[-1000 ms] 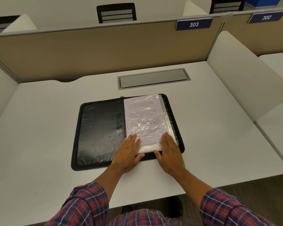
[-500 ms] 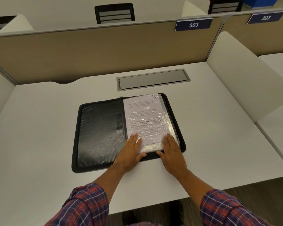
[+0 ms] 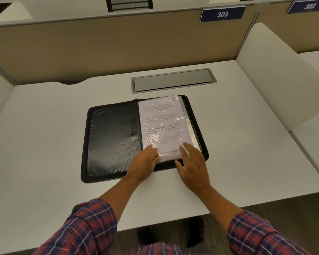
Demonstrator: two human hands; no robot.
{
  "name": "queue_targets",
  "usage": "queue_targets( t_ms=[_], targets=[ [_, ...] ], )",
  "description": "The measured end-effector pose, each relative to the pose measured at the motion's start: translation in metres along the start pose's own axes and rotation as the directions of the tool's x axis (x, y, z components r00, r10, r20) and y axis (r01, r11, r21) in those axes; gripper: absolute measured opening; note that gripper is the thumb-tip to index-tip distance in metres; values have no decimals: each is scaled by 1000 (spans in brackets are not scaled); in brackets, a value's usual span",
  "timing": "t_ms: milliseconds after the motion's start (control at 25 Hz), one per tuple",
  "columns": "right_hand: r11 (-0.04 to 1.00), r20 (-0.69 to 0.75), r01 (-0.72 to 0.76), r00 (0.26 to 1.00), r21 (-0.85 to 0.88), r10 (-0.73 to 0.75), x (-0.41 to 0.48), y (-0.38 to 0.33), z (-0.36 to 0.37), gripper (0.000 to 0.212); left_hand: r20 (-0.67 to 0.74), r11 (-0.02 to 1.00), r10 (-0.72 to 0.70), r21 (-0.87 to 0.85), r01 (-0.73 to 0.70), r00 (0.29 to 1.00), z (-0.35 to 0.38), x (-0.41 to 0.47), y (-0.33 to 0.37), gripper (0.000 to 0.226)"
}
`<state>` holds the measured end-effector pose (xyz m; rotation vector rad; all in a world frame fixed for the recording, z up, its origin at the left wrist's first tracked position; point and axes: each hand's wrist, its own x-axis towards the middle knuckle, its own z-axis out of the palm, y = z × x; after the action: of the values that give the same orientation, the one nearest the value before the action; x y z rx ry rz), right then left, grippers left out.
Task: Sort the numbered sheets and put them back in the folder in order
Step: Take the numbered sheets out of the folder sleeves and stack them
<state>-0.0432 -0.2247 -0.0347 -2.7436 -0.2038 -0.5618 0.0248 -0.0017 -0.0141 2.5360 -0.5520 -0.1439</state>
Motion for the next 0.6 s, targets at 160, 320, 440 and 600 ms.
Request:
queue_targets(
  t_ms=[160, 320, 440, 600],
  targets=[
    [991, -3, 131, 991, 13, -131, -7, -14, -7, 45, -55, 984, -126, -137, 118, 990, -9, 4, 7, 14],
    [964, 69, 261, 962, 56, -264, -9, -26, -2, 38, -44, 958, -180, -233, 165, 983, -14, 6, 7, 16],
    [946, 122, 315, 939, 76, -322, -6, -33, 3, 40, -70, 967, -143, -224, 124, 987, -18, 3, 11, 17],
    [972, 300, 233, 929, -14, -218, 10, -37, 11, 59, -125, 976, -85, -212, 57, 989, -18, 2, 19, 17]
  ],
)
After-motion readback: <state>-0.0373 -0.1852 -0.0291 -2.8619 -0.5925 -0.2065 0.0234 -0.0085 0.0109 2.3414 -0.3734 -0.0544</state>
